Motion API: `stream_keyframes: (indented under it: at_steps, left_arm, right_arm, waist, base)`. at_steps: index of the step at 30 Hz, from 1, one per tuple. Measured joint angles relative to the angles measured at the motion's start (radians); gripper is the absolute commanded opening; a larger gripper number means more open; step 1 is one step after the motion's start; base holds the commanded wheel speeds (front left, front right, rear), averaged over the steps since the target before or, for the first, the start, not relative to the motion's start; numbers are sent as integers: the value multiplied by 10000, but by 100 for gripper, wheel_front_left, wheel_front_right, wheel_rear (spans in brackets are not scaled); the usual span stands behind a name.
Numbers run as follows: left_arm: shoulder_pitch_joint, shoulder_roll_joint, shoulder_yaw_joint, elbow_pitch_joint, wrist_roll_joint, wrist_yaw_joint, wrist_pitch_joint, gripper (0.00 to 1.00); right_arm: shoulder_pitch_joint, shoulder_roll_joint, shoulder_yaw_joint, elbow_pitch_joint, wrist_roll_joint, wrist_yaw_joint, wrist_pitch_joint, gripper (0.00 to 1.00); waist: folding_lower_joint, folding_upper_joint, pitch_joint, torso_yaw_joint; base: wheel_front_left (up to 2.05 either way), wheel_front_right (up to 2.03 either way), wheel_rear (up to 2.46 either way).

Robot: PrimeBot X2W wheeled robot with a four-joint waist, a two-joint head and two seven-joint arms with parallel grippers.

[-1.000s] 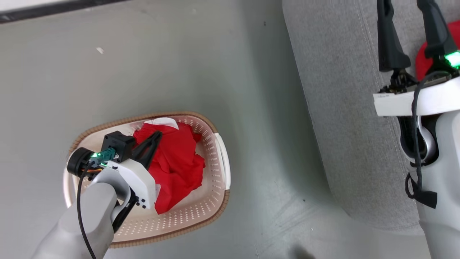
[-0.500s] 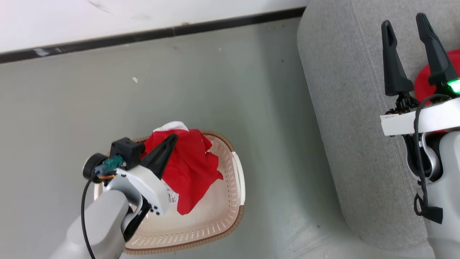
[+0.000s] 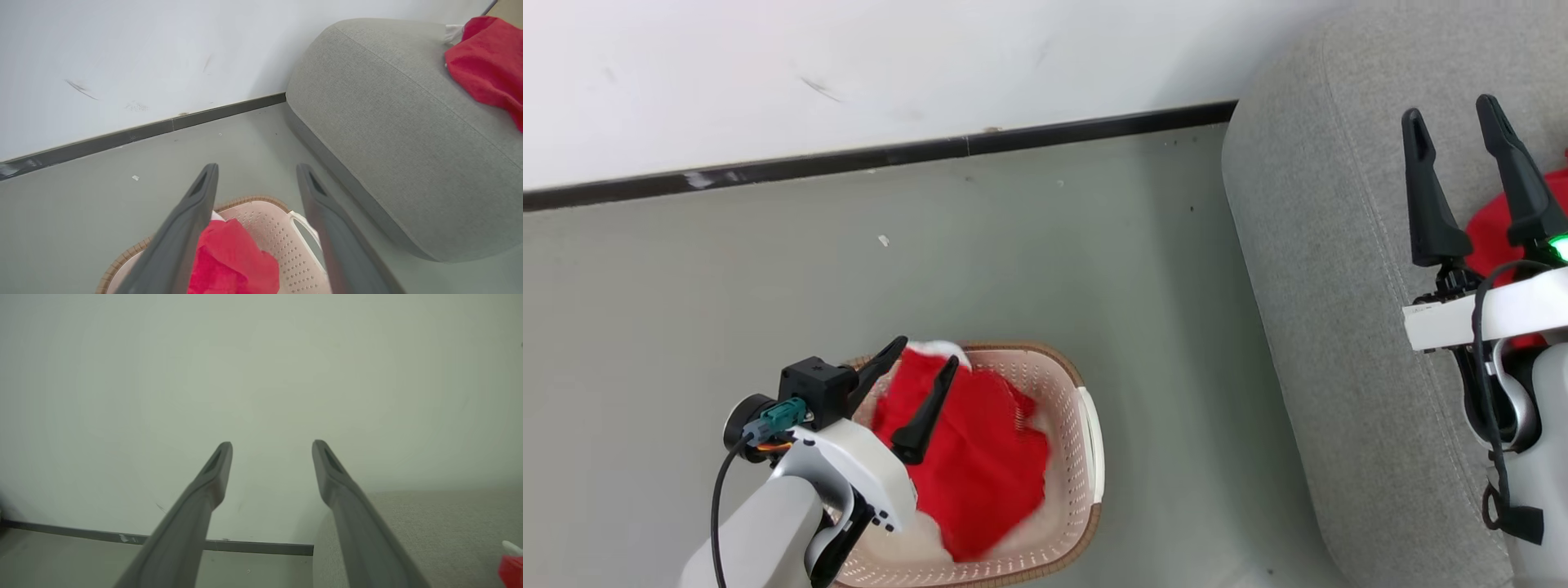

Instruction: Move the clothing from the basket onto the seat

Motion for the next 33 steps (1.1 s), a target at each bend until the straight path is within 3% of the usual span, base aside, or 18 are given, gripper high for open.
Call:
stream_keyframes:
  at_steps: [13, 33]
  left_arm:
    - [531, 59, 974, -813, 0, 33, 0, 100]
    - [1444, 483, 3066, -2594, 25, 825, -2, 100]
  right_arm:
    - [748, -276, -146, 146, 167, 0, 0, 100]
    - [1817, -458, -171, 182, 320, 0, 0, 100]
  waist:
    - [0, 0, -994, 390]
    - [0, 0, -2043, 880]
  base:
    - [0, 0, 0]
    - [0, 0, 0]
